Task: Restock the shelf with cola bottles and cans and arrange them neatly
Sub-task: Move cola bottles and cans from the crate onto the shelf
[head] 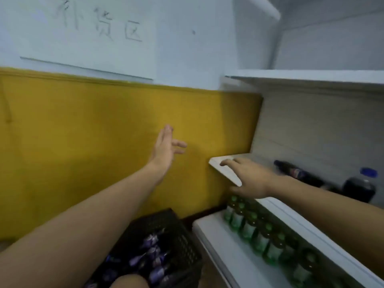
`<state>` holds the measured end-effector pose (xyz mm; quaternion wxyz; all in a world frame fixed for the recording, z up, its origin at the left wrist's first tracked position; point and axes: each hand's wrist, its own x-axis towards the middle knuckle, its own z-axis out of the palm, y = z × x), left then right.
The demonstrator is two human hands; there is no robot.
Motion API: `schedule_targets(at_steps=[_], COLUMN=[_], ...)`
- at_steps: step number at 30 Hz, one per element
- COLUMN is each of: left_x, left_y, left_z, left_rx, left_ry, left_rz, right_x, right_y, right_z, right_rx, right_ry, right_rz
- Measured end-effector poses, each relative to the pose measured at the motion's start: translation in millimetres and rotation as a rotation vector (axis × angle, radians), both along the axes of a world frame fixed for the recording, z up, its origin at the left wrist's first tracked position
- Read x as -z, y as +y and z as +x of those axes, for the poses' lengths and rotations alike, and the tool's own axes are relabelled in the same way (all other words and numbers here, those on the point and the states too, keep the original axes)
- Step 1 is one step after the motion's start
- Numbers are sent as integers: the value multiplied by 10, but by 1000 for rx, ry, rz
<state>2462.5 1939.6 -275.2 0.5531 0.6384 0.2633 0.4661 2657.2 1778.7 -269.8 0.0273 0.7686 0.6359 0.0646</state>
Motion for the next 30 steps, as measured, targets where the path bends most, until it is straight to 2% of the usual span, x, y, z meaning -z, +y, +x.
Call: schedule_targets(at_steps=[5, 10, 15, 23, 26, 30], left_x=[607, 1192, 1767, 3440, 4198, 5194], left_y=[553, 873, 1186, 1706, 2015, 2201], left_z=[-1077, -1564, -1473, -980, -764, -353], left_rx=[-280, -425, -395, -247, -174, 46], left_ry=[96, 180, 308, 580, 780, 1091], left_rz=[-160, -302, -345, -526, -505, -440], right_x=[554, 1205, 1876, 3591, 4282, 5090], right_y=[1050, 1690, 2148, 2669, 2919, 3182], right_z=[-732, -1108, -975, -504, -412, -313], right_rx=[-266, -428, -399, -310, -279, -223], right_ry=[44, 133, 241, 390, 428, 484], right_rz=[-112, -189, -249, -497, -556, -594])
